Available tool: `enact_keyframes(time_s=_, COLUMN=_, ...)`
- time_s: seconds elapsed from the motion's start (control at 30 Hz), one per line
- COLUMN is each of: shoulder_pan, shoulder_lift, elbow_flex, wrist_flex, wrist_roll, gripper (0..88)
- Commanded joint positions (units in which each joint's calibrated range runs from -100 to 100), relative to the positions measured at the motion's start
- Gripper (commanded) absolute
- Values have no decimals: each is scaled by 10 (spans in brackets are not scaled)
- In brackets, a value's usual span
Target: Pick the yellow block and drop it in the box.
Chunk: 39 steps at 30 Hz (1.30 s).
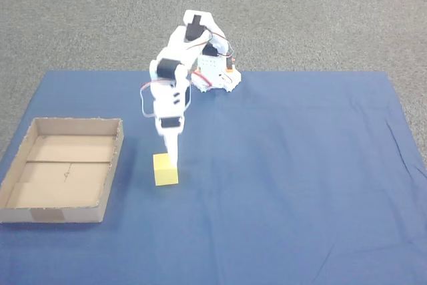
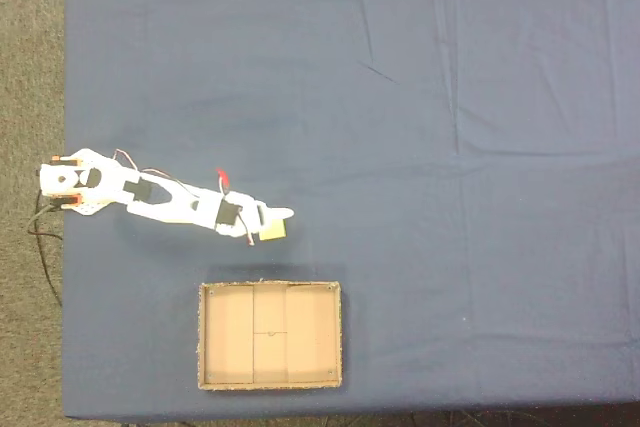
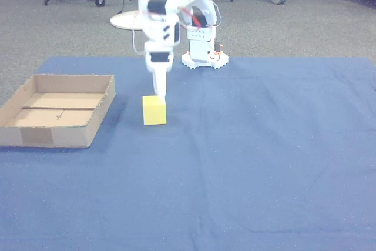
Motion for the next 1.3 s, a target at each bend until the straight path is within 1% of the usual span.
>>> enact_keyframes(time_s=0.0, shoulder_pan=7, shoulder_lift=37, elbow_flex=-42, wrist_flex=-27, wrist_roll=-5, gripper=491)
enact_keyframes(time_s=0.13, shoulder_pan=10, shoulder_lift=72, elbow_flex=-71, wrist_flex=-34, wrist_roll=-7, gripper=486)
enact_keyframes(time_s=0.23, shoulder_pan=11, shoulder_lift=81, elbow_flex=-76, wrist_flex=-48, wrist_roll=-12, gripper=443)
enact_keyframes(time_s=0.27, shoulder_pan=10, shoulder_lift=83, elbow_flex=-77, wrist_flex=-50, wrist_roll=-12, gripper=410)
enact_keyframes(time_s=0.33, shoulder_pan=8, shoulder_lift=85, elbow_flex=-77, wrist_flex=-54, wrist_roll=-15, gripper=271)
enact_keyframes(time_s=0.37, shoulder_pan=6, shoulder_lift=85, elbow_flex=-76, wrist_flex=-54, wrist_roll=-16, gripper=231)
enact_keyframes(time_s=0.4, shoulder_pan=5, shoulder_lift=84, elbow_flex=-74, wrist_flex=-54, wrist_roll=-16, gripper=201)
enact_keyframes(time_s=0.47, shoulder_pan=4, shoulder_lift=83, elbow_flex=-72, wrist_flex=-54, wrist_roll=-16, gripper=173)
enact_keyframes(time_s=0.57, shoulder_pan=4, shoulder_lift=79, elbow_flex=-72, wrist_flex=-54, wrist_roll=-16, gripper=173)
enact_keyframes(time_s=0.63, shoulder_pan=7, shoulder_lift=42, elbow_flex=-61, wrist_flex=-48, wrist_roll=-18, gripper=169)
enact_keyframes(time_s=0.7, shoulder_pan=15, shoulder_lift=-57, elbow_flex=-17, wrist_flex=-39, wrist_roll=-21, gripper=187)
enact_keyframes(time_s=0.8, shoulder_pan=56, shoulder_lift=-294, elbow_flex=63, wrist_flex=-27, wrist_roll=-29, gripper=184)
enact_keyframes(time_s=0.87, shoulder_pan=97, shoulder_lift=-403, elbow_flex=55, wrist_flex=-4, wrist_roll=-28, gripper=184)
enact_keyframes(time_s=0.93, shoulder_pan=161, shoulder_lift=-433, elbow_flex=13, wrist_flex=5, wrist_roll=-27, gripper=190)
enact_keyframes(time_s=1.0, shoulder_pan=220, shoulder_lift=-415, elbow_flex=9, wrist_flex=-36, wrist_roll=-24, gripper=188)
enact_keyframes(time_s=1.07, shoulder_pan=251, shoulder_lift=-356, elbow_flex=11, wrist_flex=-94, wrist_roll=-18, gripper=186)
enact_keyframes(time_s=1.17, shoulder_pan=256, shoulder_lift=-226, elbow_flex=-12, wrist_flex=-151, wrist_roll=-12, gripper=179)
enact_keyframes(time_s=1.27, shoulder_pan=245, shoulder_lift=-99, elbow_flex=-64, wrist_flex=-174, wrist_roll=-7, gripper=182)
